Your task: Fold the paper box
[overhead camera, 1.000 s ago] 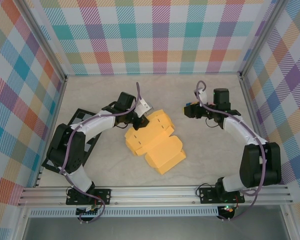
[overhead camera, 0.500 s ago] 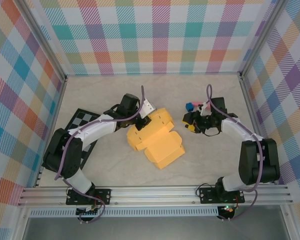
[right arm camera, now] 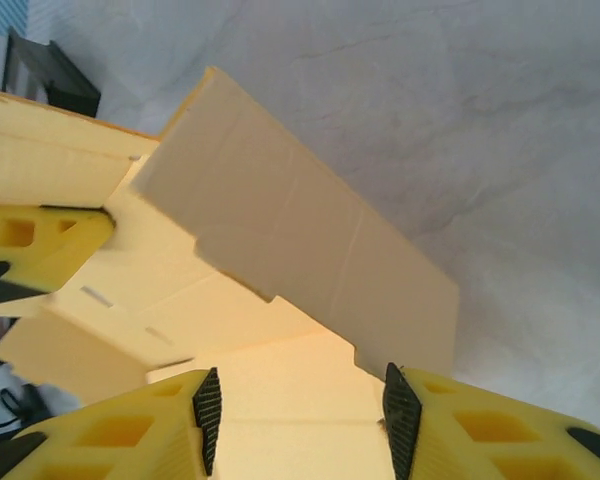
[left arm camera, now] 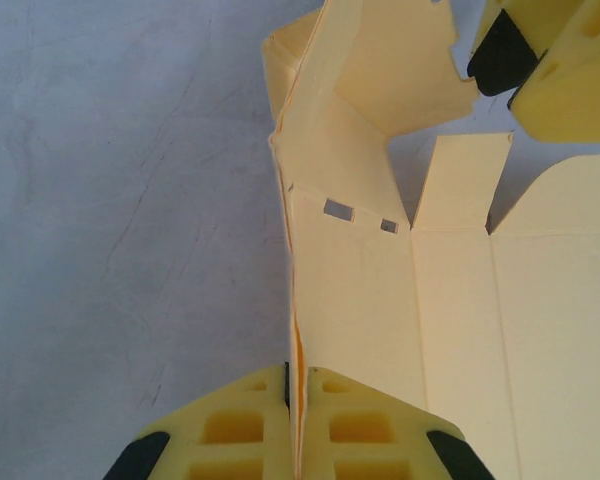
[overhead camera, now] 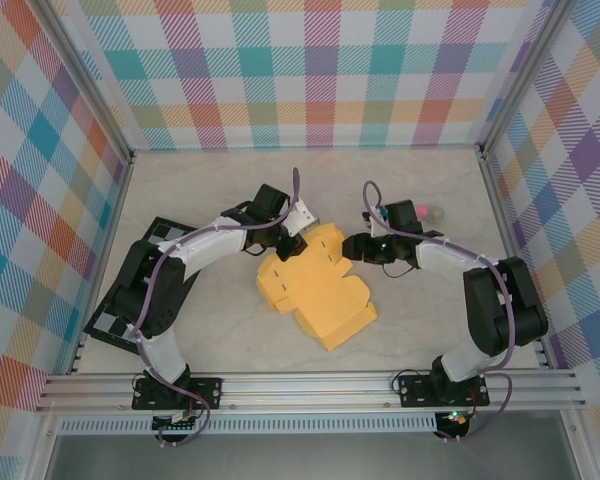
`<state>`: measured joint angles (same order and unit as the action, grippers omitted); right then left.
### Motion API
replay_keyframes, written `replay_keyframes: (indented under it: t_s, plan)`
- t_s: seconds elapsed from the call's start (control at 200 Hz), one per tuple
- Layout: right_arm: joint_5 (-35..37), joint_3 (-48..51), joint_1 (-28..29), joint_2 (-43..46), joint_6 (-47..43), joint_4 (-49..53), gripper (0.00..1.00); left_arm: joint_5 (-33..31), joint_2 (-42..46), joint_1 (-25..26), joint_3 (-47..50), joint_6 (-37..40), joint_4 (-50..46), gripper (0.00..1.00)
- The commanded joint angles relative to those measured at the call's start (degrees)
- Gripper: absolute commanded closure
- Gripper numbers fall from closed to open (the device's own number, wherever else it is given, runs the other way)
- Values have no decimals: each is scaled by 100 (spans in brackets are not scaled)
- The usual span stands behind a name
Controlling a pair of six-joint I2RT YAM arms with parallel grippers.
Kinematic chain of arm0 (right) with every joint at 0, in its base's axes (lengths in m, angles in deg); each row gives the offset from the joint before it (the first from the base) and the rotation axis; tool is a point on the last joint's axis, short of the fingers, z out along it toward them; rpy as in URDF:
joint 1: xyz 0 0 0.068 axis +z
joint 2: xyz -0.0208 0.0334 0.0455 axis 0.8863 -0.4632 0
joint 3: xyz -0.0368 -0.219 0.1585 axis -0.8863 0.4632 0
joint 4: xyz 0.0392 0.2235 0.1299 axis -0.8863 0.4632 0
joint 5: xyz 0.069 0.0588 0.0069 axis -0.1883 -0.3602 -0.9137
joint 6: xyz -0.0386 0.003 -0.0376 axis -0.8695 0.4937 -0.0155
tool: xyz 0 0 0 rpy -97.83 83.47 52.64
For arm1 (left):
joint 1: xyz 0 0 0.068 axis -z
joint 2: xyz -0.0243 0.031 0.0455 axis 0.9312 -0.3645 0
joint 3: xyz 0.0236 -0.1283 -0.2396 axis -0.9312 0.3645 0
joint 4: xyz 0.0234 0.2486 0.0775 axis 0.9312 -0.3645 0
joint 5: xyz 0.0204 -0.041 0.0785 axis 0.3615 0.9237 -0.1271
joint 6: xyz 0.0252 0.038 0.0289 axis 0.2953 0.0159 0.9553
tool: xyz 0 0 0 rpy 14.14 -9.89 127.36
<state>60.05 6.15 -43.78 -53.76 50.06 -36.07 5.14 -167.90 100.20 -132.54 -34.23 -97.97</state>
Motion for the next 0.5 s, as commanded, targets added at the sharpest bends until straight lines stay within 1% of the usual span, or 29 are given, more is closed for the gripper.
replay_keyframes:
  t_s: [0.0,0.13,0.185,0.235,0.31,0.35,0.39,0.43,0.495]
  plan:
    - [126,167,53,-134,-189,-444,50,105,-144,-72,-238,22,-338,97]
    - [80,313,53,223,-139,-421,49,26,-279,-130,-357,-80,-449,97]
    - [122,300,54,525,-224,-260,49,61,-417,-221,-524,-336,-614,98]
    - [107,258,78,736,-488,-67,49,181,-519,-326,-671,-612,-764,97]
    - [199,70,350,902,-1320,468,49,377,-548,-410,-734,-855,-805,98]
    - [136,-16,568,930,-1959,728,51,401,-516,-431,-701,-949,-777,98]
    - [238,-65,863,971,-2586,954,51,430,-489,-462,-698,-1009,-812,98]
    - [361,-59,1153,1056,-3278,1084,48,495,-474,-492,-721,-1052,-881,98]
    - [497,-49,1516,1161,-3920,1116,43,575,-466,-558,-765,-1146,-1024,98]
